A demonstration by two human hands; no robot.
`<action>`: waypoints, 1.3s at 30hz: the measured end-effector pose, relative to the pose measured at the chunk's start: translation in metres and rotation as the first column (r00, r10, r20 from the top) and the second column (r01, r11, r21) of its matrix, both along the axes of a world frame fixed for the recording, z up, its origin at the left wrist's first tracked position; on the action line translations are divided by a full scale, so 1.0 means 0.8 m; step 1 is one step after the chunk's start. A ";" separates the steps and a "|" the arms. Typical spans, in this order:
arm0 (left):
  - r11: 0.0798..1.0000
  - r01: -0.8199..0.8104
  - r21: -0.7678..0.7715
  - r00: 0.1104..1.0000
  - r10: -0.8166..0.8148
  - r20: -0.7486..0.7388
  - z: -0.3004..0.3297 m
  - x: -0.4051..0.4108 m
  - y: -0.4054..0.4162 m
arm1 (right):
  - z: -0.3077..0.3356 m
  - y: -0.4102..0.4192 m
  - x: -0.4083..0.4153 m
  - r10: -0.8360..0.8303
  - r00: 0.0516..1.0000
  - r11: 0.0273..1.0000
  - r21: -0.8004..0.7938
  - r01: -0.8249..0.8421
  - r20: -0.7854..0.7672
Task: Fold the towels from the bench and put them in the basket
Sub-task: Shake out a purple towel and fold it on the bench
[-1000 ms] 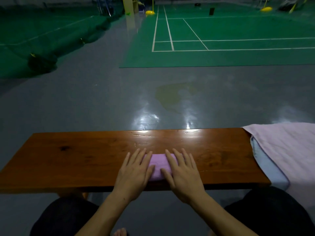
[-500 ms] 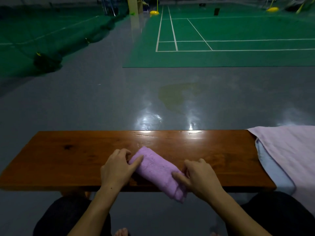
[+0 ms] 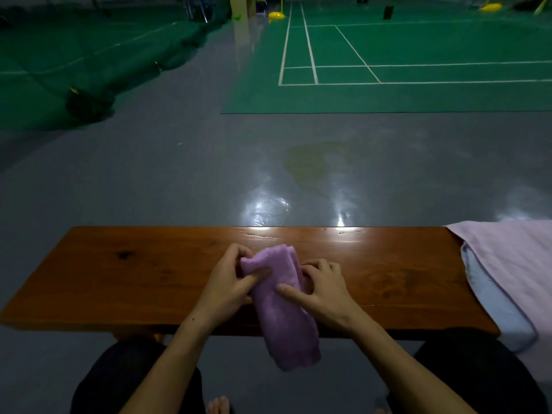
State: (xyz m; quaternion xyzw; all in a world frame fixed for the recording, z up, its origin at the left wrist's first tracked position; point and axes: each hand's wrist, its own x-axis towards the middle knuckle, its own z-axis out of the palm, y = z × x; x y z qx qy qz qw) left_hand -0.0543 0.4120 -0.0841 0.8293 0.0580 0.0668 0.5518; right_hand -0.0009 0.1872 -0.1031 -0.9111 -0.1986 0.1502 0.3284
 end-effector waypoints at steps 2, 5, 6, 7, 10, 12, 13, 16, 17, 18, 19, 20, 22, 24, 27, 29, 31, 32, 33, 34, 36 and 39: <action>0.997 0.011 -0.072 0.996 -0.005 0.086 0.006 -0.001 0.000 | 0.001 0.007 0.005 0.027 0.996 0.997 0.069 -0.021 -0.085; 0.987 -0.048 -0.153 0.982 0.075 0.172 0.017 -0.008 0.003 | 0.008 0.012 -0.003 0.155 0.976 0.959 0.260 -0.111 -0.155; 0.982 -0.062 -0.176 0.977 0.096 0.192 0.021 -0.011 0.006 | 0.010 0.014 -0.008 0.195 0.968 0.932 0.336 -0.132 -0.161; 0.979 -0.072 -0.193 0.971 0.113 0.212 0.025 -0.014 0.010 | 0.012 0.017 -0.014 0.211 0.965 0.907 0.399 -0.134 -0.155; 0.955 -0.131 -0.266 0.944 0.203 0.262 0.040 -0.030 0.023 | 0.020 0.027 -0.029 0.164 0.985 0.874 0.473 -0.116 -0.060; 0.918 -0.213 -0.334 0.909 0.312 0.277 0.049 -0.045 0.036 | 0.029 0.037 -0.036 0.142 0.990 0.869 0.477 -0.134 0.019; 0.896 -0.258 -0.360 0.887 0.368 0.279 0.053 -0.054 0.043 | 0.037 0.044 -0.040 0.139 0.988 0.872 0.465 -0.153 0.064; 0.826 -0.371 -0.424 0.811 0.511 0.285 0.064 -0.085 0.071 | 0.068 0.078 -0.059 0.174 0.964 0.879 0.409 -0.245 0.203; 0.803 -0.406 -0.435 0.783 0.552 0.288 0.068 -0.098 0.083 | 0.078 0.094 -0.066 0.193 0.950 0.877 0.392 -0.279 0.245; 0.780 -0.441 -0.444 0.753 0.591 0.290 0.071 -0.112 0.095 | 0.087 0.110 -0.074 0.207 0.935 0.874 0.376 -0.309 0.288; 0.753 -0.476 -0.455 0.718 0.631 0.293 0.075 -0.128 0.109 | 0.094 0.128 -0.082 0.223 0.917 0.869 0.360 -0.341 0.330; 0.720 -0.507 -0.473 0.680 0.672 0.293 0.078 -0.146 0.124 | 0.102 0.146 -0.091 0.248 0.898 0.859 0.347 -0.377 0.362; 0.645 -0.567 -0.512 0.606 0.748 0.271 0.080 -0.187 0.156 | 0.115 0.185 -0.111 0.314 0.871 0.823 0.348 -0.448 0.379; 0.570 -0.623 -0.536 0.540 0.809 0.234 0.074 -0.233 0.190 | 0.124 0.226 -0.135 0.375 0.849 0.788 0.355 -0.503 0.373; 0.465 -0.715 -0.523 0.430 0.881 0.197 0.055 -0.309 0.235 | 0.115 0.292 -0.176 0.504 0.799 0.738 0.318 -0.595 0.327; 0.393 -0.774 -0.497 0.357 0.919 0.170 0.039 -0.363 0.261 | 0.097 0.335 -0.207 0.597 0.746 0.695 0.274 -0.665 0.296; 0.318 -0.817 -0.481 0.292 0.947 0.130 0.018 -0.417 0.284 | 0.074 0.376 -0.242 0.692 0.682 0.641 0.233 -0.731 0.236; 0.283 -0.832 -0.477 0.263 0.959 0.109 0.008 -0.443 0.293 | 0.062 0.394 -0.260 0.727 0.656 0.620 0.218 -0.754 0.200; 0.250 -0.849 -0.466 0.235 0.968 0.090 -0.003 -0.469 0.302 | 0.049 0.412 -0.279 0.753 0.637 0.606 0.204 -0.769 0.166; 0.215 -0.867 -0.450 0.206 0.976 0.070 -0.014 -0.493 0.309 | 0.036 0.430 -0.300 0.772 0.622 0.596 0.190 -0.780 0.132; 0.145 -0.897 -0.418 0.148 0.989 0.024 -0.036 -0.539 0.323 | 0.010 0.464 -0.342 0.804 0.592 0.576 0.168 -0.800 0.061; 0.066 -0.929 -0.363 0.088 0.995 -0.045 -0.074 -0.602 0.337 | -0.036 0.510 -0.400 0.828 0.557 0.560 0.145 -0.816 -0.062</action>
